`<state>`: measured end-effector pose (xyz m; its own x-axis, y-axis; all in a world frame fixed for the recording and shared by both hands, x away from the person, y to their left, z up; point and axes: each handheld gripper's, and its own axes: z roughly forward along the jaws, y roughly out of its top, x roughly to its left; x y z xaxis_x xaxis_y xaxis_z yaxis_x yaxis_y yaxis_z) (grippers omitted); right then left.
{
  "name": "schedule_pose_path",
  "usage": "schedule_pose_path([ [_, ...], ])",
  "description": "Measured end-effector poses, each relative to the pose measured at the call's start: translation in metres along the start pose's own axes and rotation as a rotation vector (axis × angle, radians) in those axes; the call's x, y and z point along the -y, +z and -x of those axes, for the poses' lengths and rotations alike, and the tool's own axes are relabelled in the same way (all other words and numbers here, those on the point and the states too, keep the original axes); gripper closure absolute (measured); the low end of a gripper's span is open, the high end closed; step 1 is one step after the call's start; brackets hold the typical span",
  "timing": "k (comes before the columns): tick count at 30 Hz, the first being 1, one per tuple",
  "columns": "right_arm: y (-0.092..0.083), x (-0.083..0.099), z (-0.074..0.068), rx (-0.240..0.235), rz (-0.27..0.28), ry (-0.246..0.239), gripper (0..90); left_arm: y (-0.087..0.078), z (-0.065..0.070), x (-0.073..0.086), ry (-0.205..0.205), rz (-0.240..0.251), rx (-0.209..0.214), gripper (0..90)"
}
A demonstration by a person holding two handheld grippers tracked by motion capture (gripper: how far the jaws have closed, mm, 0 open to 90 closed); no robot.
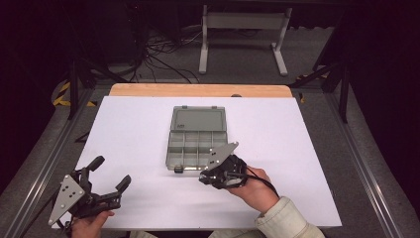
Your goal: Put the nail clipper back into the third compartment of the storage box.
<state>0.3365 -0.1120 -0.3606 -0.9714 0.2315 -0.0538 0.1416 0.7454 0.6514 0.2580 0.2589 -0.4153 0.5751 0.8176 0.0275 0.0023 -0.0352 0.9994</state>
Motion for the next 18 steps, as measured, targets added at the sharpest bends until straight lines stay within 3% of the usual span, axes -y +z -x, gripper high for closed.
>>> schedule_pose_path([
  [18,-0.02,-0.016,0.019,0.068,0.086,0.038,77.9,0.0,0.0,0.0,0.0,0.001,0.0,4.5],
])
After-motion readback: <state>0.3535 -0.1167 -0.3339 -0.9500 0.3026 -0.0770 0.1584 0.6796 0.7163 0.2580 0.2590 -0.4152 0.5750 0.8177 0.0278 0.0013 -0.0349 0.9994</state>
